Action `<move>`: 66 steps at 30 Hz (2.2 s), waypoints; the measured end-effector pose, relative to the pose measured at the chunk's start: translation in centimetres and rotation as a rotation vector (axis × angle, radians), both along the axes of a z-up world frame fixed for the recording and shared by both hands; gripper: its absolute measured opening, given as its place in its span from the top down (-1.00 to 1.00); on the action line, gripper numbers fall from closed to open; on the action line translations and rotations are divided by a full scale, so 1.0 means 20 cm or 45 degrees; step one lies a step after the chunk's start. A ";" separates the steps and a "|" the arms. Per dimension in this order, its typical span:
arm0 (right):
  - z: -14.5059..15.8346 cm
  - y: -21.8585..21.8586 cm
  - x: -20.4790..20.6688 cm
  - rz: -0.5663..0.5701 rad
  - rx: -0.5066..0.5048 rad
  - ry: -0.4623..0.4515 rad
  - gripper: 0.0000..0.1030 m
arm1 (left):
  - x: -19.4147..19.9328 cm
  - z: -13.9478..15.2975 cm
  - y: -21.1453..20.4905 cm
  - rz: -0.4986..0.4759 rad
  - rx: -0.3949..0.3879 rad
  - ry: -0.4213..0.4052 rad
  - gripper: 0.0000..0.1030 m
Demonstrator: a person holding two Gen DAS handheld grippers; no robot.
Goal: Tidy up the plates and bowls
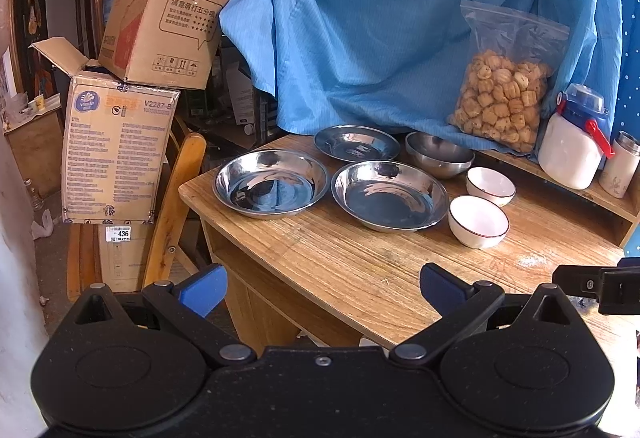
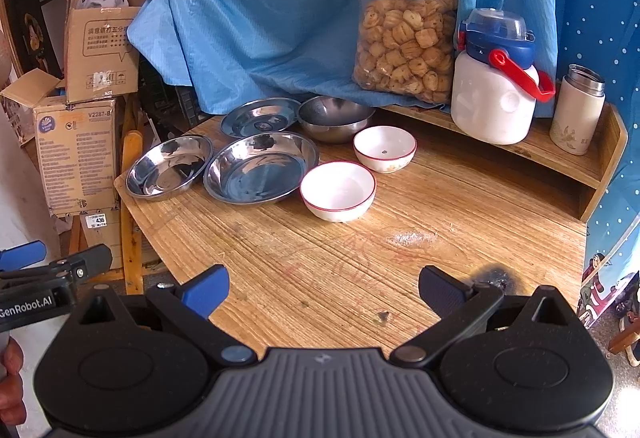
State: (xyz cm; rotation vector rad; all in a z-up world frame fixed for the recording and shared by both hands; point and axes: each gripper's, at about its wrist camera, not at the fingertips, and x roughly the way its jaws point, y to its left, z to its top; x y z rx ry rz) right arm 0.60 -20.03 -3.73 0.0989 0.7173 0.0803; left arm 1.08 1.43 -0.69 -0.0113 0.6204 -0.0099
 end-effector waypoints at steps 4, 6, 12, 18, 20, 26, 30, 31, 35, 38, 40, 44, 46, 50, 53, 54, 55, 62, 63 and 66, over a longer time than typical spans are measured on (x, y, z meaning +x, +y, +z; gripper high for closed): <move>0.00 0.00 0.00 -0.006 0.006 0.002 -1.00 | 0.00 0.00 0.00 -0.005 0.003 0.001 -0.98; 0.00 0.00 0.00 -0.006 0.010 0.005 -1.00 | 0.00 0.00 0.01 -0.005 0.006 0.003 -0.98; -0.01 0.01 0.00 -0.008 0.019 0.013 -1.00 | 0.00 -0.01 0.02 0.005 0.021 0.017 -0.98; -0.02 0.03 0.00 0.003 0.017 0.012 -1.00 | 0.02 -0.03 0.04 0.020 0.037 0.060 -0.98; -0.03 0.03 0.00 0.010 0.016 0.024 -1.00 | 0.04 -0.05 0.05 0.031 0.032 0.090 -0.98; -0.05 0.01 -0.03 0.056 -0.042 0.041 -1.00 | 0.13 -0.14 0.11 0.174 -0.104 0.312 -0.98; -0.03 -0.01 -0.03 0.110 -0.107 -0.005 -1.00 | 0.15 -0.17 0.21 0.346 -0.411 0.355 -0.98; -0.02 -0.02 -0.03 0.119 -0.107 -0.008 -1.00 | 0.15 -0.16 0.23 0.398 -0.459 0.354 -0.98; -0.02 -0.05 0.01 0.185 -0.094 0.000 -1.00 | 0.14 -0.09 0.21 0.463 -0.532 0.275 -0.98; -0.02 -0.06 0.04 0.236 -0.070 -0.020 -1.00 | 0.10 -0.04 0.22 0.446 -0.671 0.126 -0.99; -0.02 -0.05 0.07 0.256 -0.064 -0.023 -1.00 | 0.08 0.00 0.23 0.471 -0.700 0.030 -0.99; 0.01 -0.05 0.14 0.239 -0.011 -0.067 -1.00 | 0.14 0.05 0.23 0.506 -0.636 0.001 -0.99; -0.01 -0.02 0.18 0.249 0.000 -0.047 -1.00 | 0.18 0.06 0.25 0.495 -0.617 0.010 -0.99; -0.01 0.06 0.26 0.214 -0.013 -0.063 -1.00 | 0.34 0.03 0.32 0.467 -0.524 0.118 -0.99; -0.03 0.16 0.33 0.200 -0.019 -0.086 -1.00 | 0.51 -0.03 0.40 0.494 -0.402 0.247 -0.99; -0.04 0.20 0.37 0.194 -0.029 -0.086 -1.00 | 0.57 -0.05 0.44 0.511 -0.356 0.266 -0.99; -0.05 0.25 0.40 0.185 -0.043 -0.083 -1.00 | 0.62 -0.06 0.48 0.516 -0.319 0.260 -0.99; -0.08 0.56 0.75 0.117 -0.121 -0.001 -1.00 | 0.98 -0.15 0.77 0.351 -0.184 0.224 -0.98; -0.08 0.59 0.82 0.114 -0.133 0.020 -1.00 | 1.04 -0.19 0.79 0.316 -0.155 0.249 -0.98; -0.06 0.67 1.00 0.124 -0.155 0.031 -1.00 | 1.15 -0.25 0.82 0.242 -0.111 0.319 -0.98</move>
